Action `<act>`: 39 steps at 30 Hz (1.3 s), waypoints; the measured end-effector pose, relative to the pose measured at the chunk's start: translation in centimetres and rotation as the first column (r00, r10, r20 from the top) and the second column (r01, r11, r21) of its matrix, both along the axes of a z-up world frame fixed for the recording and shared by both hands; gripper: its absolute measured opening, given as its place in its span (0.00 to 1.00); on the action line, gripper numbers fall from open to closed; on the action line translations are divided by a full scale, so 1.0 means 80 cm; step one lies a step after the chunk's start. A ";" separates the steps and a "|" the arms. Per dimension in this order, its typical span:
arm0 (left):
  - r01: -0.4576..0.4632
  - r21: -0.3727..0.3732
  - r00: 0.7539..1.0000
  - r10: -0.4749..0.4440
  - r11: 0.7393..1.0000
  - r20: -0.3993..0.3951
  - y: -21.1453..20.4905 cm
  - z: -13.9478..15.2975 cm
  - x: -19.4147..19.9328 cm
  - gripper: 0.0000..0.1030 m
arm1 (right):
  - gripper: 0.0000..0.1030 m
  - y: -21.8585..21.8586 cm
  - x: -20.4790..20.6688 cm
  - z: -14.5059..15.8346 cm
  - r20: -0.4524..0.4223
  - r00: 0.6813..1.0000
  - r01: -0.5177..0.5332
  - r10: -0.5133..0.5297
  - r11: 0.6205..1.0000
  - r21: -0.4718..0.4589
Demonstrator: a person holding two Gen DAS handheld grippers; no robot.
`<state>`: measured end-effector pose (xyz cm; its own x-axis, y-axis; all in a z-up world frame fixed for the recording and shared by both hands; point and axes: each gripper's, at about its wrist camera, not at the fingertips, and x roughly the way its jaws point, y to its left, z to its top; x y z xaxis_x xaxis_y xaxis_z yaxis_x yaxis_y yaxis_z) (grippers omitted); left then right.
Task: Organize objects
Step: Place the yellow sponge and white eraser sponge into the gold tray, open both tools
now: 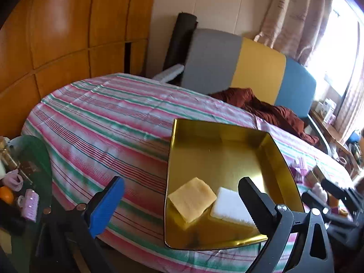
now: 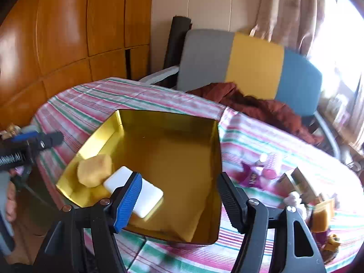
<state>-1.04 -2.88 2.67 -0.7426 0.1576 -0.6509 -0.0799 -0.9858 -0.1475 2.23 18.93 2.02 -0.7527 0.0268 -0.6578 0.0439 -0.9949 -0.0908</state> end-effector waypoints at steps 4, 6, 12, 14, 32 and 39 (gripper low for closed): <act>0.000 -0.092 0.999 -0.004 0.996 -0.043 0.016 0.007 0.005 1.00 | 0.67 -0.005 -0.008 -0.020 0.090 0.996 -0.013 0.014 1.000 -0.009; 0.005 -0.100 0.999 -0.009 0.995 -0.044 0.020 0.006 0.007 1.00 | 0.67 -0.002 -0.003 -0.026 0.117 0.993 -0.019 0.026 0.998 -0.057; 0.027 -0.132 1.000 -0.027 0.991 0.006 0.038 -0.008 0.008 1.00 | 0.66 0.005 0.002 -0.027 0.116 0.992 -0.027 0.040 0.993 -0.115; 0.034 -0.139 0.999 -0.033 0.990 0.008 0.042 -0.012 0.010 1.00 | 0.66 0.011 0.003 -0.027 0.114 0.993 -0.021 0.038 0.989 -0.147; 0.159 -0.198 0.986 -0.148 0.967 0.069 0.093 -0.028 0.016 1.00 | 0.86 0.057 0.021 -0.032 0.081 0.995 0.076 -0.060 0.976 -0.206; 0.248 -0.156 0.967 -0.236 0.956 0.092 0.114 -0.030 0.015 1.00 | 0.86 0.090 0.029 -0.038 0.101 0.986 0.153 -0.135 0.967 -0.206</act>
